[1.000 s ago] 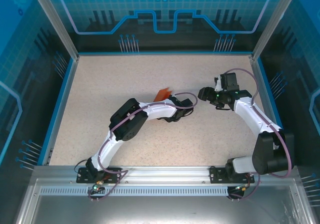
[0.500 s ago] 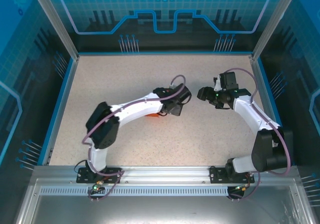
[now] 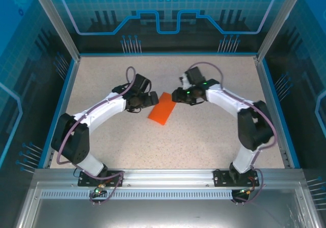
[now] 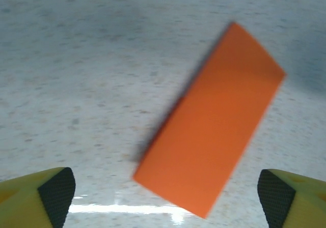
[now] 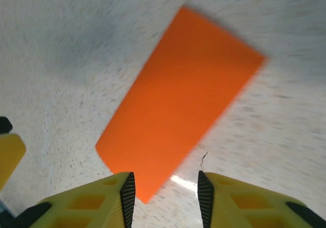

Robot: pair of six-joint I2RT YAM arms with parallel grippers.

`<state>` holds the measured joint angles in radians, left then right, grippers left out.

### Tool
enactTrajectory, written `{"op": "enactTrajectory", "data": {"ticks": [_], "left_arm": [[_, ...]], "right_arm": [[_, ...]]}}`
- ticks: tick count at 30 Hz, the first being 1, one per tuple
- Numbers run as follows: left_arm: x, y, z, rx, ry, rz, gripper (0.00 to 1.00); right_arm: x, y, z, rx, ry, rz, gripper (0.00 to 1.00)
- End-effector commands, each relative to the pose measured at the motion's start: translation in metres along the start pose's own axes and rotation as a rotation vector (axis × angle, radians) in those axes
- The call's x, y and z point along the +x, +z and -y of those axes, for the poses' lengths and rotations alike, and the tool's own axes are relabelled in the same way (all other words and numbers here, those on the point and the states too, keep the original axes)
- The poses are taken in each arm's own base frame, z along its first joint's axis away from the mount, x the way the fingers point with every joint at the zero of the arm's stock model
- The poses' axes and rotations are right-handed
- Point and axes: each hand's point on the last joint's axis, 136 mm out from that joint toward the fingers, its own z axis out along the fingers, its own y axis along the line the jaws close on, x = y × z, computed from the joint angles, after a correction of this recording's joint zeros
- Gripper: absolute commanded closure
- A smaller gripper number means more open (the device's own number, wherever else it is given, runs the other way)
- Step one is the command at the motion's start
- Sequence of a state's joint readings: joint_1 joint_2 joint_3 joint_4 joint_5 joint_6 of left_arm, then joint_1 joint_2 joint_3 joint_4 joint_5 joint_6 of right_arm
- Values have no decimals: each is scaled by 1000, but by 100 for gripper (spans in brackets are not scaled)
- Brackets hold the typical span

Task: Fold a paper plane with a square sheet of paper (pick it up from the middle)
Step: Rotate the paper at the center of the table.

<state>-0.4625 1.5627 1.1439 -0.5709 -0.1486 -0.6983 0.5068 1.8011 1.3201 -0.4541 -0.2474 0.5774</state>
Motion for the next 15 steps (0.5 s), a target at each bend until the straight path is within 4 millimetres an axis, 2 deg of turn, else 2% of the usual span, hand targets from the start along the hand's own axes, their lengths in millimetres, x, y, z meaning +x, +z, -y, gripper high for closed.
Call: {"op": "enactTrajectory", "data": {"ticks": [1, 4, 7, 10, 15], "left_arm": [[-8, -14, -21, 8, -110, 35, 1], [-7, -14, -45, -10, -190, 31, 1], [-5, -15, -61, -22, -241, 28, 1], [-4, -16, -68, -16, -267, 30, 1], [-3, -16, -69, -4, -273, 23, 1]], "right_arm": [[16, 38, -30, -26, -26, -87, 64], [25, 68, -49, -27, -62, -141, 67], [29, 88, -61, -27, -91, -172, 68], [34, 103, -63, -17, -117, -208, 68], [52, 116, -52, 4, -180, -291, 68]]}}
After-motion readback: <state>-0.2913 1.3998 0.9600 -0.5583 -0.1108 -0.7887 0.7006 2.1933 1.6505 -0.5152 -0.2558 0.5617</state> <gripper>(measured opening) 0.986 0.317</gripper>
